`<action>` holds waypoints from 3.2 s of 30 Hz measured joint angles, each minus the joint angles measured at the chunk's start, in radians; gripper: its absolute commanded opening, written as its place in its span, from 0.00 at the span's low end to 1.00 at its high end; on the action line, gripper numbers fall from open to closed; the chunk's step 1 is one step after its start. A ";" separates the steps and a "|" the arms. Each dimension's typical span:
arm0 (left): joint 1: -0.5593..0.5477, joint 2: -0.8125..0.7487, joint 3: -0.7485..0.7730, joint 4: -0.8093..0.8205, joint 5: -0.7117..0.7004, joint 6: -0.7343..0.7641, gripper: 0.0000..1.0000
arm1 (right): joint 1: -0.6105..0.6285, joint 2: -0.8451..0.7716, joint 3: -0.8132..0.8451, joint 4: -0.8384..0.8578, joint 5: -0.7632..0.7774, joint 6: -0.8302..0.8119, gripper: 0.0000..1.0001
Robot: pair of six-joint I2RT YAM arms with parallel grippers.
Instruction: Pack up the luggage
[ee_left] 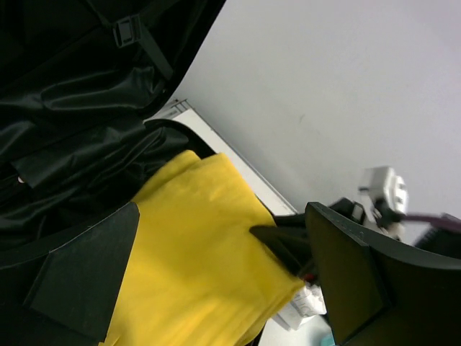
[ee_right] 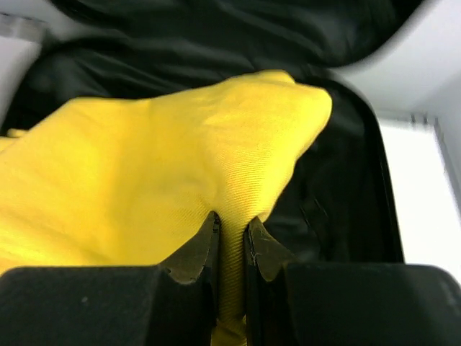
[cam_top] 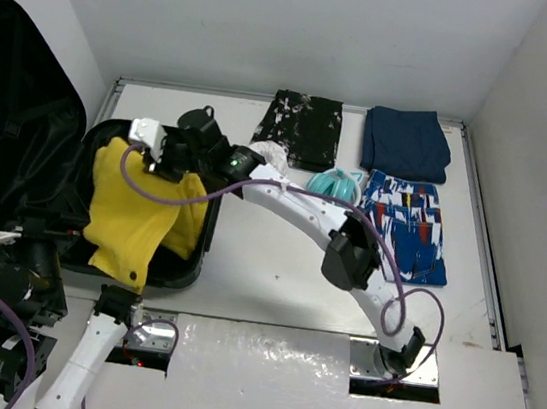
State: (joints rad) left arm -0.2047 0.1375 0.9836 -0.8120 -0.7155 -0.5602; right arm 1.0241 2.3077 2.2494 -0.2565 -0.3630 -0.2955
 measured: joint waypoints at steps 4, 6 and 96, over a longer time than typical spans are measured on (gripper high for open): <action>0.000 0.000 -0.032 0.010 0.004 0.010 0.99 | -0.094 0.078 0.004 0.068 -0.045 0.082 0.00; -0.003 0.000 -0.056 0.016 0.008 0.014 0.99 | -0.135 0.098 0.005 0.095 -0.067 0.119 0.00; -0.021 1.698 0.352 0.154 0.188 -0.271 0.79 | -0.335 -1.360 -1.585 -0.117 0.776 0.576 0.99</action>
State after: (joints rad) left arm -0.2256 1.8359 1.3357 -0.6582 -0.5278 -0.8310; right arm 0.6895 0.9474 0.6647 -0.3733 0.4129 0.2806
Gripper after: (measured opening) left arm 0.785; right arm 0.985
